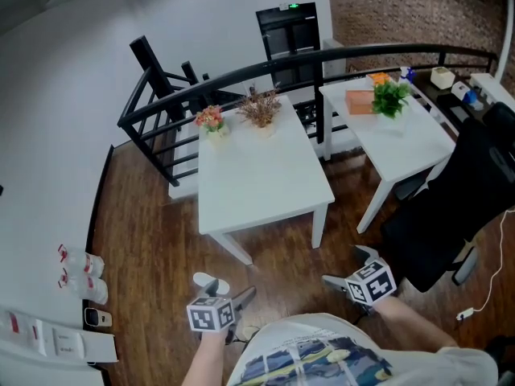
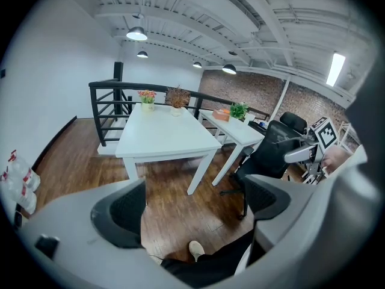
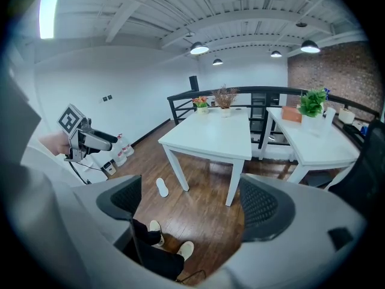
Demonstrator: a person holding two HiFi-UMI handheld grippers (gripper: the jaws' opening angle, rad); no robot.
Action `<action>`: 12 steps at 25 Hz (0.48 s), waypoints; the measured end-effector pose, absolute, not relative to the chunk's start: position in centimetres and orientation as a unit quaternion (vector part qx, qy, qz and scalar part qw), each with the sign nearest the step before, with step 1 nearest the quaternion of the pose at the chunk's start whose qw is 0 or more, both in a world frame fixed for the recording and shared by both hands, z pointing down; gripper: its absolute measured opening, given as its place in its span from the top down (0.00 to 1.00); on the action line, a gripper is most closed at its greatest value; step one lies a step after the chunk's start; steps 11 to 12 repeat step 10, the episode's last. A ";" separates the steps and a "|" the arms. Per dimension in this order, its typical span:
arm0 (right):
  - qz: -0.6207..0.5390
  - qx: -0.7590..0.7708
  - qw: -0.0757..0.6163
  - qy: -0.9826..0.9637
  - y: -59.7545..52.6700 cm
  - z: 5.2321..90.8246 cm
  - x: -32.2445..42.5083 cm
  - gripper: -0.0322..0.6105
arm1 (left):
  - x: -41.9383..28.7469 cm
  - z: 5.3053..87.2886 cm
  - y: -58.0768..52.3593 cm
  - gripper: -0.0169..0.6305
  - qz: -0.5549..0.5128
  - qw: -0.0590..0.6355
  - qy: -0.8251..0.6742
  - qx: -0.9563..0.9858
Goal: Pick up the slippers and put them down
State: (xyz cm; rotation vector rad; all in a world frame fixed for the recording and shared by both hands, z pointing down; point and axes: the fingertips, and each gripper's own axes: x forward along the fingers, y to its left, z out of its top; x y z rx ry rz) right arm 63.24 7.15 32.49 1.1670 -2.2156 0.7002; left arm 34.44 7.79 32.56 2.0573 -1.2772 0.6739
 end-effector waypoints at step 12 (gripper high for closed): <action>0.258 0.430 0.269 -0.822 7.3 32.6 63.7 0.13 | 35.1 33.0 8.0 0.18 0.256 0.310 -0.485 0.777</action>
